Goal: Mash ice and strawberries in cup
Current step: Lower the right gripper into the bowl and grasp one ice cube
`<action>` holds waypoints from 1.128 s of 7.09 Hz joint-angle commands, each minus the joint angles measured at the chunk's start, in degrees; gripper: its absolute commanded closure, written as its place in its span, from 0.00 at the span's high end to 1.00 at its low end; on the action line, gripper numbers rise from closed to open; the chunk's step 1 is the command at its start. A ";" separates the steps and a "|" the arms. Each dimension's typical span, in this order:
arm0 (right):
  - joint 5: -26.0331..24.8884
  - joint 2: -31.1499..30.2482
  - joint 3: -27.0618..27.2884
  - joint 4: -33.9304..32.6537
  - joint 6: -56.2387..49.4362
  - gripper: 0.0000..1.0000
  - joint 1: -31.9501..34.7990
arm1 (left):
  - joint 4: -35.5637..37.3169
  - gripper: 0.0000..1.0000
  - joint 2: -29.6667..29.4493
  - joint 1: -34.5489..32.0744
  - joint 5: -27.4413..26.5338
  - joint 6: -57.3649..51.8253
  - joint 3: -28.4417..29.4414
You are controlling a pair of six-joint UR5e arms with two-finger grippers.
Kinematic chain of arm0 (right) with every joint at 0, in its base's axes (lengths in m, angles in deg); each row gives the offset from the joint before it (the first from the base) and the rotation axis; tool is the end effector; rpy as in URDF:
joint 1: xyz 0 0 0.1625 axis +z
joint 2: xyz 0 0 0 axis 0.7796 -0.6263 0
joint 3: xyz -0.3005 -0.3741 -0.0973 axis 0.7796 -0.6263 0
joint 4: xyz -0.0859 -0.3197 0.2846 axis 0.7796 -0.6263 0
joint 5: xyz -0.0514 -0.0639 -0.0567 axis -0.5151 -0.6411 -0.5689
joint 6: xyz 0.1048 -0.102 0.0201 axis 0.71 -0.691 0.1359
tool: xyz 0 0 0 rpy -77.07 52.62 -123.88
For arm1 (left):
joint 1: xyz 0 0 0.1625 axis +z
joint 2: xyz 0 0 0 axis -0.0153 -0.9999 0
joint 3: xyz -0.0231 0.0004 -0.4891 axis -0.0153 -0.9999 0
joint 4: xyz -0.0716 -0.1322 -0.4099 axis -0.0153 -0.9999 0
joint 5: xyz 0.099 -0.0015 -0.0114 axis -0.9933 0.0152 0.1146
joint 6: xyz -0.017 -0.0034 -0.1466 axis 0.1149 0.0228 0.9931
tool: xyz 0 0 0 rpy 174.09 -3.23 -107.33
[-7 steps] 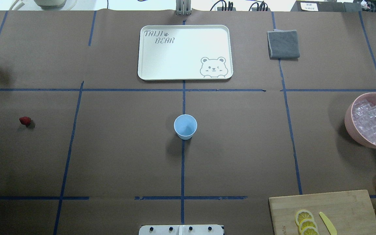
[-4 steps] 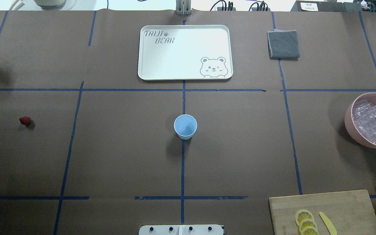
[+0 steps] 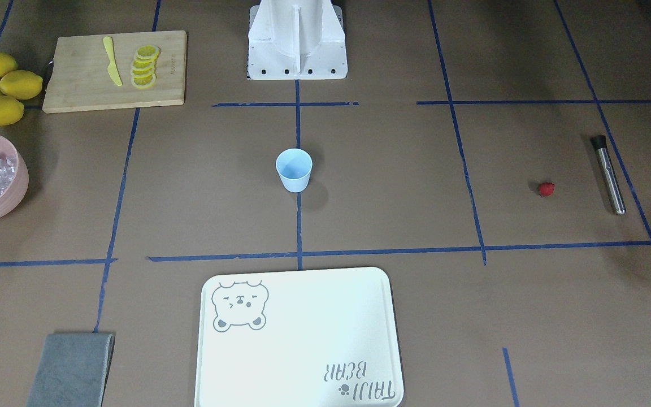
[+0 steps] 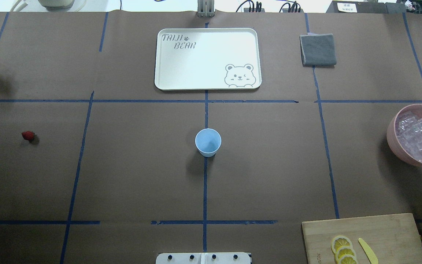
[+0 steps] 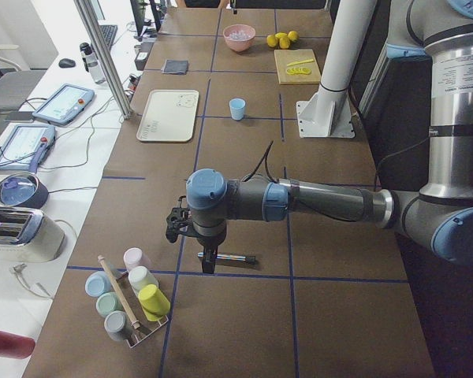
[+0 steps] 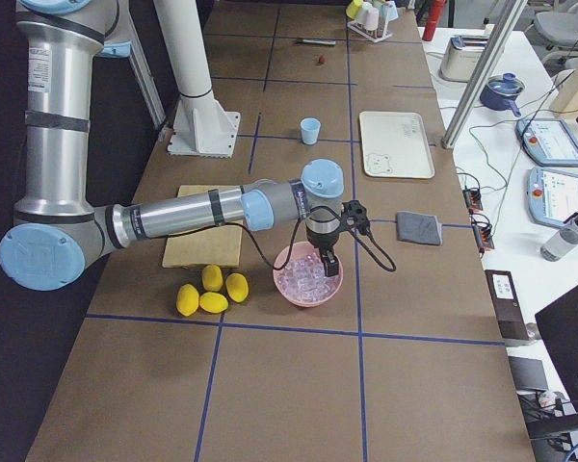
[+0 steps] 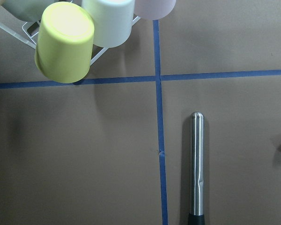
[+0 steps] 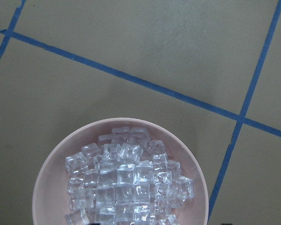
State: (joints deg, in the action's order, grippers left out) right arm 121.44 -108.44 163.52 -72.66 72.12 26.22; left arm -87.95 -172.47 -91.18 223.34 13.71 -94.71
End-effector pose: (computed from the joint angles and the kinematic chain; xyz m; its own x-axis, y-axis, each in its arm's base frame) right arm -0.0678 -0.4719 0.6402 0.6967 -0.3457 0.6285 0.2031 0.9354 0.2894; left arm -0.0463 -0.4730 0.7029 0.7114 0.0476 -0.7012 -0.0013 0.9978 0.0665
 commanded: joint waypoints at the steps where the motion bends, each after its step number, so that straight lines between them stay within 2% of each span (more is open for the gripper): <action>1: 0.01 -1.20 0.04 -0.21 -3.19 0.76 -0.97 | 0.00 1.00 0.01 0.04 -0.01 0.09 -0.06; 4: -0.08 -1.20 -2.94 -0.21 -6.11 0.69 -3.51 | 0.00 1.00 -0.08 0.04 0.08 0.18 -0.06; 7: -0.87 -1.20 -4.53 -0.12 -6.11 0.53 -6.33 | 0.00 1.00 -0.08 0.04 0.08 0.18 -0.23; 8: -1.57 -0.85 -5.75 0.05 -6.11 0.52 -7.12 | -0.09 1.00 -0.08 0.04 0.08 0.18 -0.32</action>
State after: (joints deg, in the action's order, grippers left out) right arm 120.63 -109.52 158.95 -72.72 66.02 20.12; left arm -87.97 -172.55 -91.14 223.42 13.88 -94.95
